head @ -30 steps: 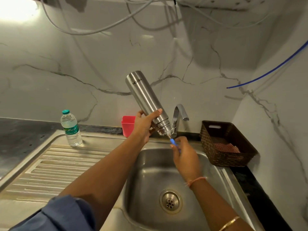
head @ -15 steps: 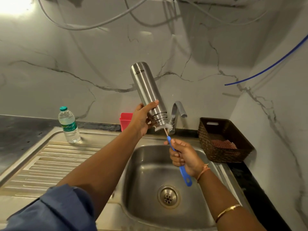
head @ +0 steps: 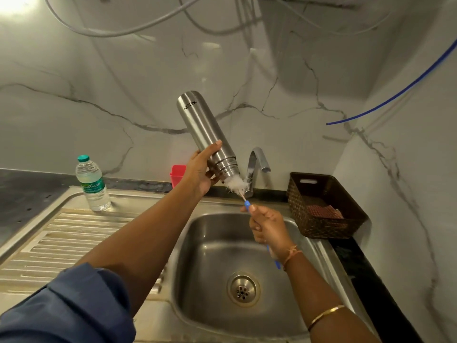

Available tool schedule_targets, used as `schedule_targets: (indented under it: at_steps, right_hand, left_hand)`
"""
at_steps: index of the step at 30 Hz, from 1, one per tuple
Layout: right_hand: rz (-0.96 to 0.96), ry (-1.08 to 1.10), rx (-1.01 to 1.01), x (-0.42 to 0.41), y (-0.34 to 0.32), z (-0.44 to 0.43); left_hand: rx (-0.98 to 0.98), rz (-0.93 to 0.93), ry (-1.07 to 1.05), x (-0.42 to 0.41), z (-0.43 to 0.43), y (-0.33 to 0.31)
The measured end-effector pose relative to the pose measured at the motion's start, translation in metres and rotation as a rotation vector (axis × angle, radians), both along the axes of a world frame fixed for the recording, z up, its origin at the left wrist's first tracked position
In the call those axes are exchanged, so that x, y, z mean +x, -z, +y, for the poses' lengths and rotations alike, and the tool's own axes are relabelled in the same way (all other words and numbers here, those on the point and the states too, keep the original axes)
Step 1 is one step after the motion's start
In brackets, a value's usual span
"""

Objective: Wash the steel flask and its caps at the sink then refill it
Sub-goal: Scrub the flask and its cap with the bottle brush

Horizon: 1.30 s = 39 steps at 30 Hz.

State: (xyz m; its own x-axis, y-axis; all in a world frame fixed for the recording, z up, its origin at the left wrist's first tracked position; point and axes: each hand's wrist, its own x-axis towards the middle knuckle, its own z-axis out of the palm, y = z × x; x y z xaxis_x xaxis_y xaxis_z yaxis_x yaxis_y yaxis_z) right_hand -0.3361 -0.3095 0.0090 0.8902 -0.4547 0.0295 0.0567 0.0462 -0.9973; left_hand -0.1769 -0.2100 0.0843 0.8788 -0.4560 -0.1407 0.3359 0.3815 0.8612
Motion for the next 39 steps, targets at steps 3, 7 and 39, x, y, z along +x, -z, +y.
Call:
schedule_targets:
  at_steps: [3,7,39]
  right_hand:
    - [0.062,0.099,-0.197,0.003,0.006,0.007]
    - [0.274,0.491,-0.944,0.011,0.008,0.027]
    - [0.110,0.566,-1.172,0.001,0.024,0.010]
  left_hand:
    - [0.029,-0.045,-0.018,-0.002,-0.004,0.004]
    - [0.052,-0.083,-0.076,-0.005,-0.011,0.000]
    - [0.025,-0.093,-0.130,0.026,0.003,-0.034]
